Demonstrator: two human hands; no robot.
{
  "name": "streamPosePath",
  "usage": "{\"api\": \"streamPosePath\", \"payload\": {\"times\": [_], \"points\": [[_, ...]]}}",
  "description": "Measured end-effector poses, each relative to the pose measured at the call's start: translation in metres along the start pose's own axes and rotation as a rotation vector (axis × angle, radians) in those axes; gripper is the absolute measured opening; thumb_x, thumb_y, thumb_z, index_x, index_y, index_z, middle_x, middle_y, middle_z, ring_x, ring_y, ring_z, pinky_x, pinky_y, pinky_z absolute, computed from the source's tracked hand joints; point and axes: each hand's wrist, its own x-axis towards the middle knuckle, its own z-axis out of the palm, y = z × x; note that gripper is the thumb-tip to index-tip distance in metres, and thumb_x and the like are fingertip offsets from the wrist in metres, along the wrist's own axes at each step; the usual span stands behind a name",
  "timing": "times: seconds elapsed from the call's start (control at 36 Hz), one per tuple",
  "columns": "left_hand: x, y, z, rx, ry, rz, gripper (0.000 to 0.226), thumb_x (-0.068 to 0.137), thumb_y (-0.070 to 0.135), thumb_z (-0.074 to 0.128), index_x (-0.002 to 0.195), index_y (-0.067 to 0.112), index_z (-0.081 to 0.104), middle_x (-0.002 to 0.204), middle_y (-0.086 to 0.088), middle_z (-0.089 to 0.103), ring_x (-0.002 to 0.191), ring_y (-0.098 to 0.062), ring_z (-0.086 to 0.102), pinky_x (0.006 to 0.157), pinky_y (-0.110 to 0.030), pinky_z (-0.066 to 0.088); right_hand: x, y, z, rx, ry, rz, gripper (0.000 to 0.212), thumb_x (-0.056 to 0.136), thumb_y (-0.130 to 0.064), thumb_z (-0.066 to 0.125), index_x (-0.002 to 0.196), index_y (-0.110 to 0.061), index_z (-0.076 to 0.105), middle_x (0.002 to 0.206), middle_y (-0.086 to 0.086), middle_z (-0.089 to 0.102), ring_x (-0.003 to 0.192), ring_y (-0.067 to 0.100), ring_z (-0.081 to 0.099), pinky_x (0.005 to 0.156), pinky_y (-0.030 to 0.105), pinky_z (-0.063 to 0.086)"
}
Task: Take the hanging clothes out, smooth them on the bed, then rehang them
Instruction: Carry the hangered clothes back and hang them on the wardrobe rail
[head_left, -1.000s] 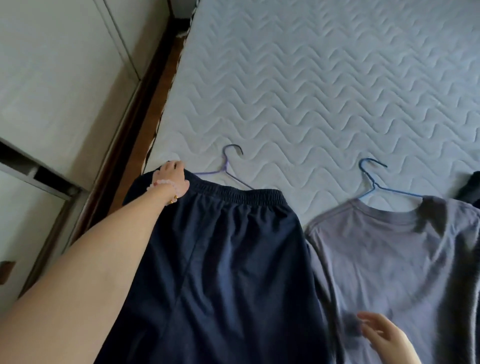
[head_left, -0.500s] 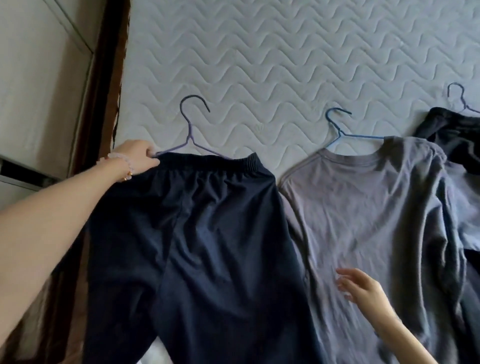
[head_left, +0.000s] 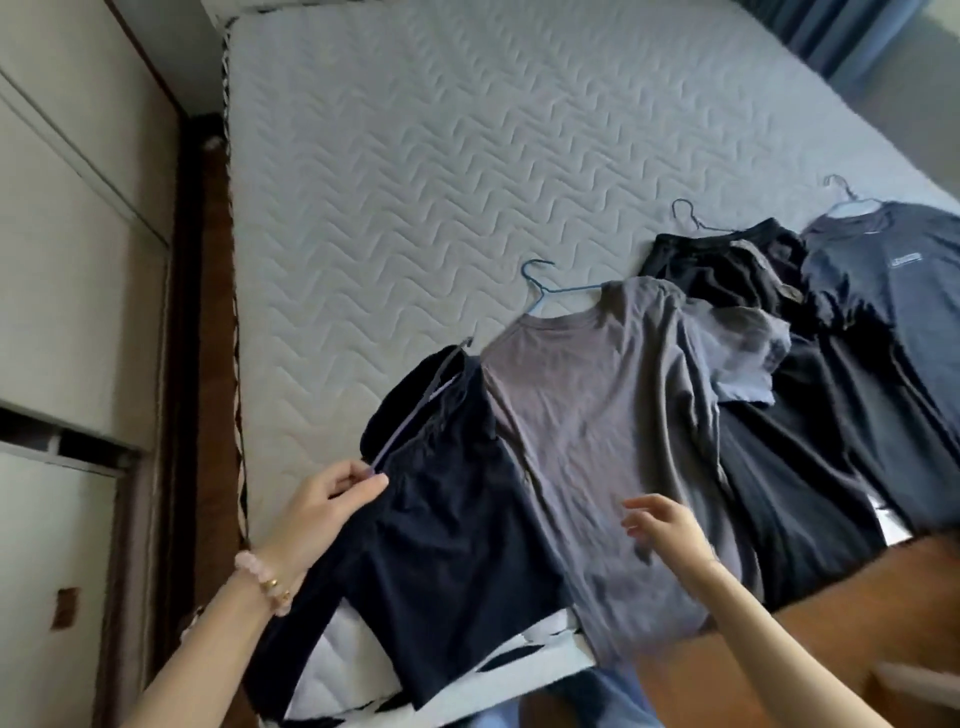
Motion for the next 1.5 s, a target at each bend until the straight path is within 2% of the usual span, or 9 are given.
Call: {"api": "streamPosePath", "payload": {"times": [0.11,0.25,0.33,0.42,0.67,0.83,0.97,1.39,1.5], "points": [[-0.049,0.009,0.054,0.105,0.059,0.123,0.021,0.084,0.015,0.070,0.071,0.014,0.053,0.062,0.008,0.054,0.068,-0.010,0.049,0.069,-0.024,0.038,-0.031,0.041,-0.033,-0.004,0.001,0.039,0.021,0.085,0.006,0.049,0.090,-0.005,0.065,0.067,0.007,0.064,0.050,0.004,0.058,0.049,0.016,0.044],[-0.096,0.019,0.116,0.109,0.069,0.197,0.017,0.088,0.011,0.064,0.074,0.010,0.055,0.070,-0.004,0.052,0.072,-0.013,0.047,0.068,-0.022,0.036,-0.054,0.109,-0.086,0.036,-0.005,0.095,0.021,0.083,0.008,0.050,0.087,-0.004,0.068,0.055,0.000,0.061,0.043,0.006,0.054,0.043,0.016,0.042],[-0.118,0.029,0.163,0.158,0.084,0.255,0.015,0.087,0.009,0.064,0.076,0.007,0.054,0.072,-0.006,0.050,0.069,-0.009,0.046,0.062,-0.013,0.036,-0.070,0.143,-0.127,0.089,-0.041,0.134,0.020,0.081,0.013,0.051,0.087,0.002,0.066,0.062,0.012,0.061,0.045,0.010,0.052,0.044,0.017,0.041],[-0.135,0.036,0.216,0.180,0.089,0.299,0.016,0.087,0.008,0.065,0.076,0.003,0.054,0.071,-0.007,0.049,0.063,-0.002,0.045,0.056,-0.006,0.035,-0.080,0.174,-0.175,0.103,-0.065,0.131,0.019,0.082,0.005,0.054,0.086,-0.008,0.068,0.072,0.011,0.066,0.060,0.019,0.054,0.053,0.022,0.041],[-0.160,0.061,0.339,0.139,0.159,0.386,0.016,0.087,0.004,0.063,0.080,-0.009,0.056,0.070,-0.008,0.054,0.067,-0.006,0.050,0.057,-0.006,0.039,-0.071,0.211,-0.304,0.130,-0.004,0.101,0.020,0.084,0.002,0.052,0.090,-0.009,0.068,0.065,0.005,0.069,0.060,0.020,0.053,0.052,0.020,0.039],[-0.153,0.076,0.371,0.119,0.212,0.410,0.013,0.086,0.002,0.065,0.079,-0.007,0.058,0.057,0.010,0.059,0.059,0.003,0.052,0.057,-0.003,0.040,-0.056,0.195,-0.347,0.219,-0.003,0.052,0.019,0.089,0.006,0.047,0.090,-0.004,0.064,0.070,0.012,0.064,0.061,0.019,0.053,0.044,0.013,0.042],[-0.132,0.094,0.392,0.131,0.246,0.435,0.013,0.087,0.001,0.063,0.079,-0.008,0.057,0.066,0.000,0.056,0.054,0.007,0.051,0.055,0.000,0.038,-0.028,0.174,-0.363,0.278,-0.009,0.060,0.021,0.090,0.005,0.046,0.088,-0.007,0.063,0.066,0.007,0.065,0.054,0.014,0.056,0.052,0.022,0.040],[-0.010,0.171,0.419,0.078,0.220,0.361,0.013,0.088,0.005,0.063,0.076,0.000,0.058,0.067,-0.004,0.056,0.060,-0.003,0.051,0.056,-0.001,0.039,0.115,0.010,-0.423,0.198,-0.038,-0.051,0.020,0.082,0.006,0.052,0.084,-0.011,0.063,0.069,0.008,0.060,0.043,0.004,0.052,0.047,0.016,0.037],[0.020,0.191,0.429,0.106,0.188,0.318,0.009,0.086,0.003,0.064,0.082,-0.003,0.059,0.071,-0.004,0.061,0.057,0.006,0.056,0.056,0.000,0.040,0.152,-0.020,-0.433,0.173,-0.039,-0.081,0.021,0.082,0.006,0.051,0.086,-0.010,0.063,0.073,0.010,0.059,0.051,0.008,0.050,0.045,0.013,0.039]]}}
